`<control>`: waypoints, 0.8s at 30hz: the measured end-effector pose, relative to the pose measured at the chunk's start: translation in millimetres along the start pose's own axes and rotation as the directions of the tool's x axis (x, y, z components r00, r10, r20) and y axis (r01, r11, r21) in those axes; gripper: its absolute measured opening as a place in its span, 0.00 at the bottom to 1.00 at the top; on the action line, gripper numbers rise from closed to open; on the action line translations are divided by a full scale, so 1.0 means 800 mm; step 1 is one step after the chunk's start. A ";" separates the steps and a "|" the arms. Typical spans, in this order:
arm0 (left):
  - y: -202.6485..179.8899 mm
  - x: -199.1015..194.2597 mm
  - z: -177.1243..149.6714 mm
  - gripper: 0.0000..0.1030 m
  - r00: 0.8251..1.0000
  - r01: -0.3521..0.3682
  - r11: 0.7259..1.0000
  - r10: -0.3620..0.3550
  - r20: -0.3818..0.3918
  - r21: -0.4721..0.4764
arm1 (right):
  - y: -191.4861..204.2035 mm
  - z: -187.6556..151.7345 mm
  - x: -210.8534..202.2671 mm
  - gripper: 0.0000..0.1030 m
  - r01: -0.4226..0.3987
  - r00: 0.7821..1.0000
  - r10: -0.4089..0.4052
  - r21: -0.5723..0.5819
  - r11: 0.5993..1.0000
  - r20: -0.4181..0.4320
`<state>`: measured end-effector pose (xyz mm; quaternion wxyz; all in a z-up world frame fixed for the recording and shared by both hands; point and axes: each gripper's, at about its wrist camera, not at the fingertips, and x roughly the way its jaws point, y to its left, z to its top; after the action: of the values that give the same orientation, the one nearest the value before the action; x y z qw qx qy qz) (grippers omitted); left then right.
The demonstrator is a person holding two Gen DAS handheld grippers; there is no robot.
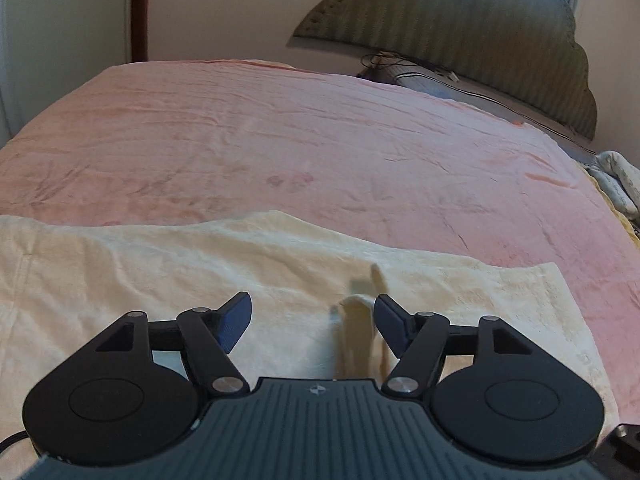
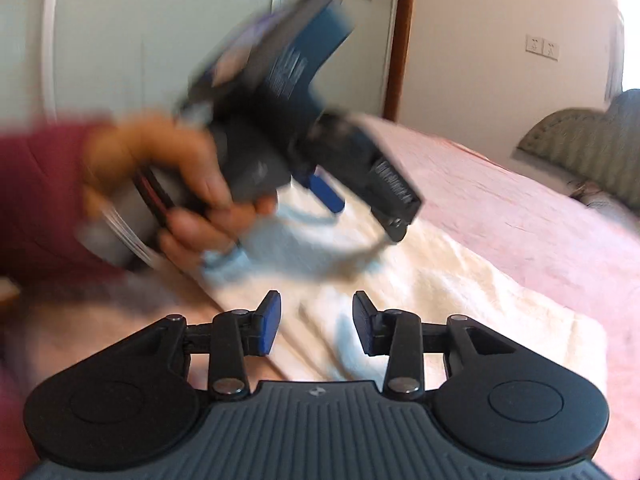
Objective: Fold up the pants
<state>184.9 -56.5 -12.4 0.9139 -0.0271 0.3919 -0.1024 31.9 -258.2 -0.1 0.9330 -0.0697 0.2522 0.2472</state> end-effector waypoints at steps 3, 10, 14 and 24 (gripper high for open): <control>0.007 -0.014 0.001 0.70 1.000 -0.015 1.000 0.015 -0.014 -0.017 | -0.002 -0.002 -0.006 0.37 0.109 0.994 -0.109 -0.050 0.993 0.004; 0.023 -0.037 -0.009 0.71 0.988 0.115 0.985 -0.127 -0.085 -0.131 | 0.031 -0.030 0.049 0.37 0.215 0.960 -0.262 -0.336 0.917 -0.102; 0.028 -0.037 -0.015 0.71 0.957 0.208 0.951 -0.246 -0.151 -0.226 | 0.061 -0.045 0.069 0.35 0.292 0.928 -0.370 -0.529 0.797 -0.046; 0.033 -0.012 -0.031 0.74 0.821 0.362 0.804 -0.515 -0.248 -0.471 | 0.028 -0.014 0.054 0.09 0.290 0.952 -0.306 -0.308 0.906 -0.002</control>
<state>165.1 -28.3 -25.8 0.7491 -0.2869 0.5490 -0.2348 48.8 -223.2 -31.7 0.9312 -0.2566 0.2206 0.1358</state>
